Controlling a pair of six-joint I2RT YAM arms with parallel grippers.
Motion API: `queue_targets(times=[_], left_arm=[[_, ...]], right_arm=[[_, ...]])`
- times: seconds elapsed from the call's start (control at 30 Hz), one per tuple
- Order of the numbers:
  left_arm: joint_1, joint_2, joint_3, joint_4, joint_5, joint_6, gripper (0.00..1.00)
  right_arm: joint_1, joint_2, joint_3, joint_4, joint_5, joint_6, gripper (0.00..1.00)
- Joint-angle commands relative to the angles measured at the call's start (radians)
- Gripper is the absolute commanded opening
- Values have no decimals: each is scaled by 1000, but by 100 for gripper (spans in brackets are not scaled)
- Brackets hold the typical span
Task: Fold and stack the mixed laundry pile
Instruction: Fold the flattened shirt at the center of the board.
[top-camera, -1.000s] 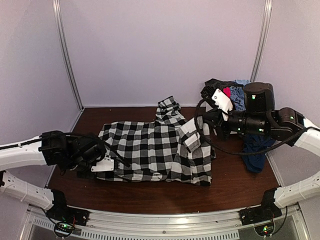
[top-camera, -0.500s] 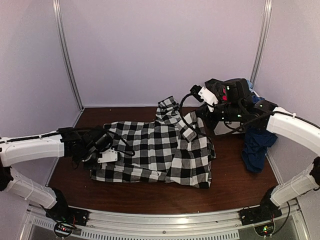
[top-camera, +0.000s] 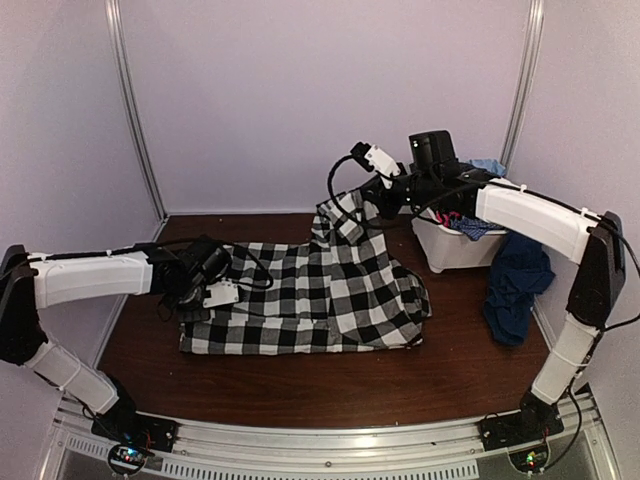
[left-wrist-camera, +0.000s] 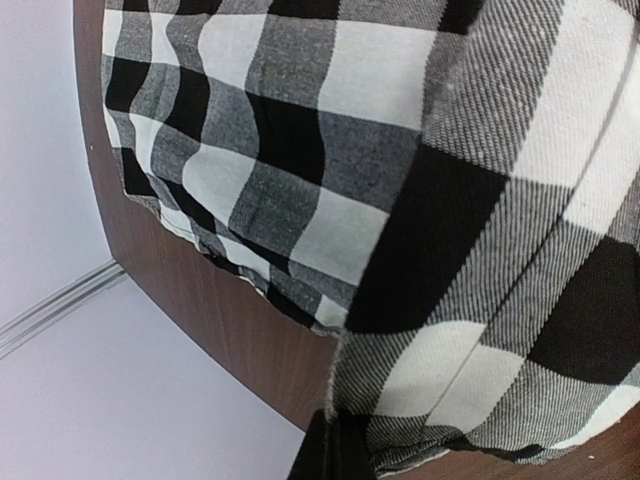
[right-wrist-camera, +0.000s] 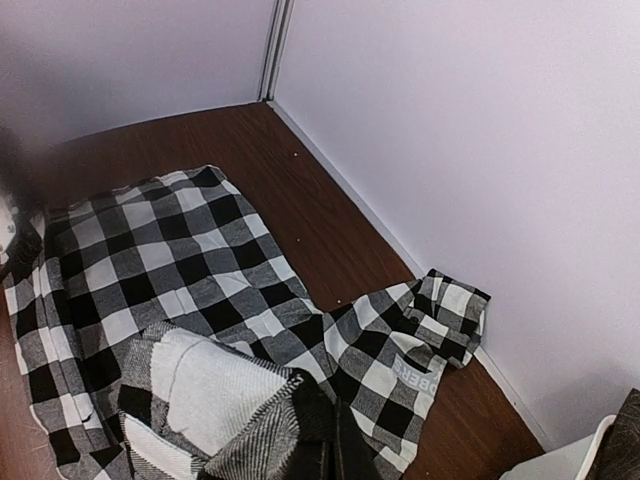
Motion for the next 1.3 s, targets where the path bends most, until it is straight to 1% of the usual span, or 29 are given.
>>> queue_targets(times=[0.0,0.27,0.53,0.7,1.27], left_arm=[[36,33,36,94,-25,14,0],[70,94,43,126,-36,14,0],[87,124,62,176,-69,23,0],[107,159,69,176,-69,16,0],[146,304,99,209,-79,19,0]], right_arm=[[-23,83,107,-12,-37,-31,0],[-52,124,149,15,-45,-26,0],[-62,117,179,39,-62,-17,0],[-65,171,215,20,-66,-16,0],[-71,322,299,38,-43,-4,0]])
